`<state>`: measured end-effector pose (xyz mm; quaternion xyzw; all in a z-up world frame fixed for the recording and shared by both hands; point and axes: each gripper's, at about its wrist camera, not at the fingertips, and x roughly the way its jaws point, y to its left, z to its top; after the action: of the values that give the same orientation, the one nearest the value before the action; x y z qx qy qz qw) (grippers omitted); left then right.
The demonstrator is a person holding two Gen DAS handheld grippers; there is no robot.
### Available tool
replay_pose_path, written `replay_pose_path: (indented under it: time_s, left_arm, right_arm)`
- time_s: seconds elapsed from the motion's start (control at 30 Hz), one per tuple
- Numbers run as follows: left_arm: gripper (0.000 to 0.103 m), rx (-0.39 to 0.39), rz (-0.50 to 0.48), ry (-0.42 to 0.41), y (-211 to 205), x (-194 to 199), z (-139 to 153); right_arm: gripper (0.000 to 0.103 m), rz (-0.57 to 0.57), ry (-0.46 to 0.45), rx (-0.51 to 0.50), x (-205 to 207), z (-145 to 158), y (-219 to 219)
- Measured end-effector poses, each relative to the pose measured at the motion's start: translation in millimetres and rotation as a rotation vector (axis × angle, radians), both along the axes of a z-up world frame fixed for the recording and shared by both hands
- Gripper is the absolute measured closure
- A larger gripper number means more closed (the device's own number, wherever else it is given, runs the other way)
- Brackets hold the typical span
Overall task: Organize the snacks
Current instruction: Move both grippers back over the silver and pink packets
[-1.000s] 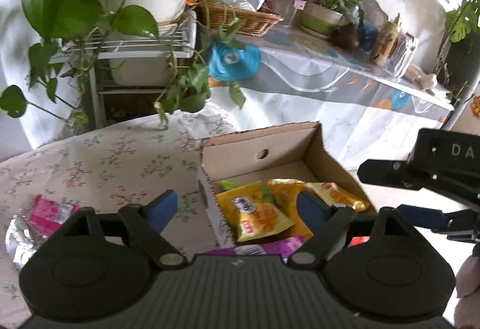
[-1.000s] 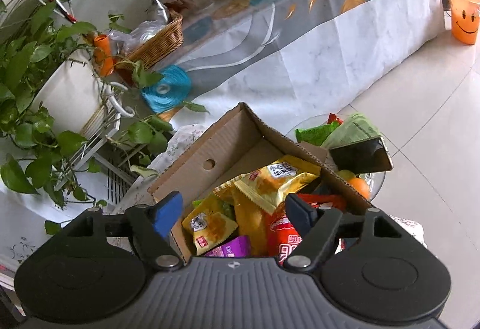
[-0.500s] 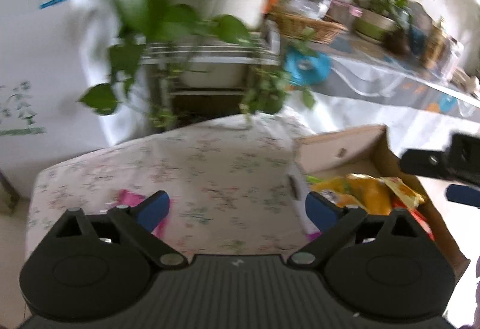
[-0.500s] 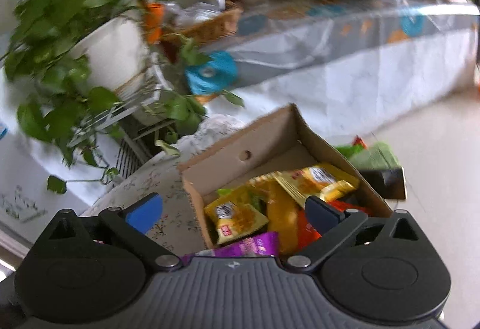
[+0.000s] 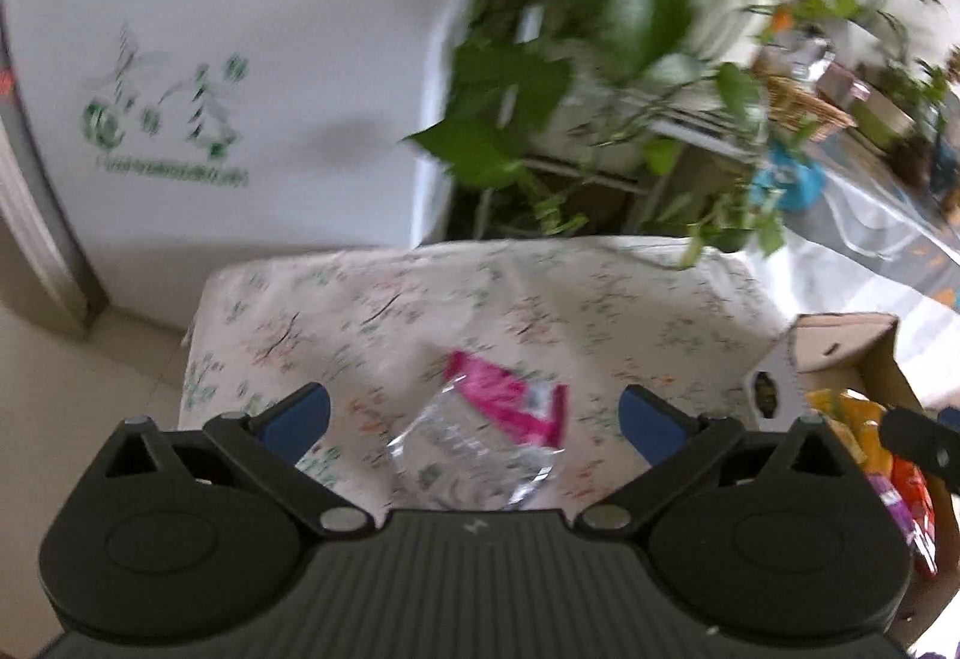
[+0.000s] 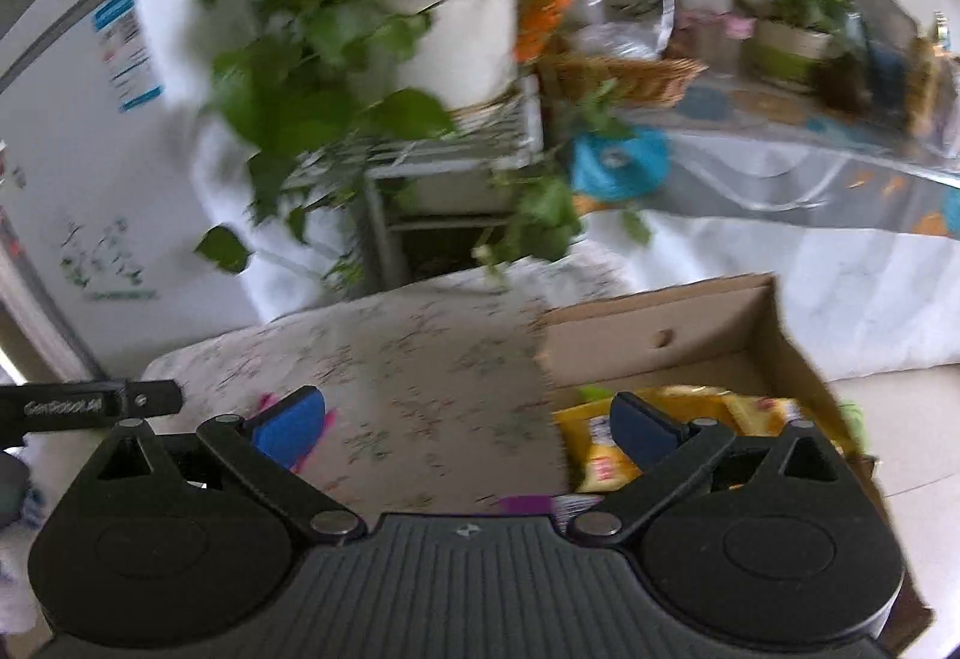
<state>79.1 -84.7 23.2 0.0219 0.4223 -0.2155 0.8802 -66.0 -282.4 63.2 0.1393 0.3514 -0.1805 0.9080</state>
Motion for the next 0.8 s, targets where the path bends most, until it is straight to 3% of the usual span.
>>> replay_pose_path:
  time_s: [0.17, 0.3, 0.53, 0.8]
  left_arm:
    - [0.001, 0.01, -0.009, 0.072, 13, 17, -27]
    - [0.001, 0.038, -0.065, 0.067, 9, 17, -46]
    - [0.001, 0.142, -0.199, -0.051, -9, 9, -69]
    - [0.001, 0.163, -0.251, -0.057, -21, 11, -86]
  right_arm:
    - [0.0, 0.016, 0.038, 0.067, 18, -11, 11]
    - [0.0, -0.001, 0.051, 0.132, 28, -21, 14]
    - [0.0, 0.006, 0.081, 0.152, 42, -33, 28]
    - [0.0, -0.002, 0.087, 0.223, 53, -41, 34]
